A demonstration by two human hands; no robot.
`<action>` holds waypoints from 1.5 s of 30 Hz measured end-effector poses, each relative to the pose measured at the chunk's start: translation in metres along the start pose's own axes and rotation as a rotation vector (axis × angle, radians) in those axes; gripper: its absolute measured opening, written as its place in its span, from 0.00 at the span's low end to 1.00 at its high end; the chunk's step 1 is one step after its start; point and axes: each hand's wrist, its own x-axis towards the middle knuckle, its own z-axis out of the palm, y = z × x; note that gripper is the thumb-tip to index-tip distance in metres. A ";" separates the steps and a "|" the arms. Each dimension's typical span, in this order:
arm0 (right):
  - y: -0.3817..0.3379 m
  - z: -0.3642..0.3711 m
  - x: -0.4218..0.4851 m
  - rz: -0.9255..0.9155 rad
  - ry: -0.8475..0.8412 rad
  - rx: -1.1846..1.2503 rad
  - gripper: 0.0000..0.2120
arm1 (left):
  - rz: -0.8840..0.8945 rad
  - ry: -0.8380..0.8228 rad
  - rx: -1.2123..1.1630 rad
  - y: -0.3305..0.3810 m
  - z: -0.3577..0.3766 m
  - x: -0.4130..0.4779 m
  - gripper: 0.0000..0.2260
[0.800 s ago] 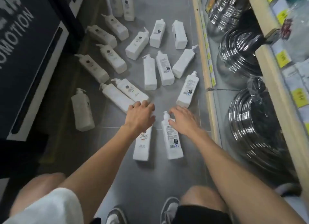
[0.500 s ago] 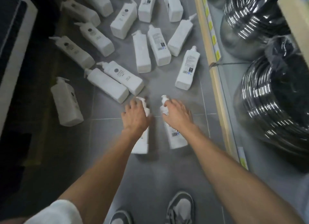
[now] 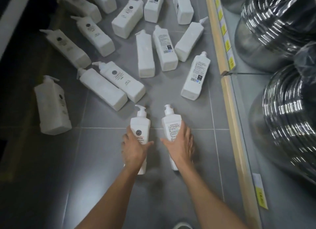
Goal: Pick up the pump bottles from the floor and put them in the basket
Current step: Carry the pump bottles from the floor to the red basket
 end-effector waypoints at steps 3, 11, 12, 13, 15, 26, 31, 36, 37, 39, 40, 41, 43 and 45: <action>0.001 0.009 0.000 0.048 0.038 0.014 0.50 | -0.007 0.048 -0.031 -0.003 0.004 0.001 0.42; 0.005 0.008 0.001 0.146 0.006 0.041 0.39 | -0.003 0.081 -0.025 -0.003 0.003 -0.004 0.30; 0.006 0.006 0.001 0.152 -0.004 0.041 0.36 | 0.002 0.075 -0.018 -0.004 0.002 -0.005 0.29; 0.007 0.005 0.001 0.158 -0.010 0.036 0.34 | 0.003 0.071 -0.013 -0.004 0.001 -0.006 0.28; 0.009 0.003 0.000 0.168 -0.016 0.030 0.31 | 0.007 0.068 -0.011 -0.006 -0.002 -0.007 0.27; -0.008 -0.023 -0.024 0.139 0.017 0.076 0.31 | 0.051 0.086 -0.116 0.005 -0.046 -0.015 0.27; -0.044 -0.100 -0.052 0.103 0.068 0.106 0.32 | 0.045 0.116 -0.108 0.044 -0.118 -0.063 0.27; -0.098 -0.207 -0.109 0.071 0.093 0.106 0.31 | 0.051 0.141 -0.103 0.089 -0.221 -0.143 0.28; -0.111 -0.231 -0.124 0.068 0.096 0.100 0.31 | 0.057 0.141 -0.104 0.099 -0.245 -0.160 0.28; -0.139 -0.282 -0.157 0.065 0.096 0.076 0.30 | 0.070 0.136 -0.109 0.117 -0.294 -0.198 0.29; -0.154 -0.309 -0.175 0.063 0.094 0.068 0.31 | 0.079 0.134 -0.112 0.128 -0.321 -0.216 0.29; -0.169 -0.338 -0.192 0.061 0.093 0.062 0.31 | 0.087 0.125 -0.115 0.139 -0.349 -0.235 0.30; -0.200 -0.397 -0.229 0.055 0.083 0.047 0.32 | 0.091 0.115 -0.115 0.160 -0.407 -0.276 0.29; -0.231 -0.455 -0.266 0.043 0.093 0.039 0.32 | 0.106 0.120 -0.122 0.182 -0.468 -0.317 0.28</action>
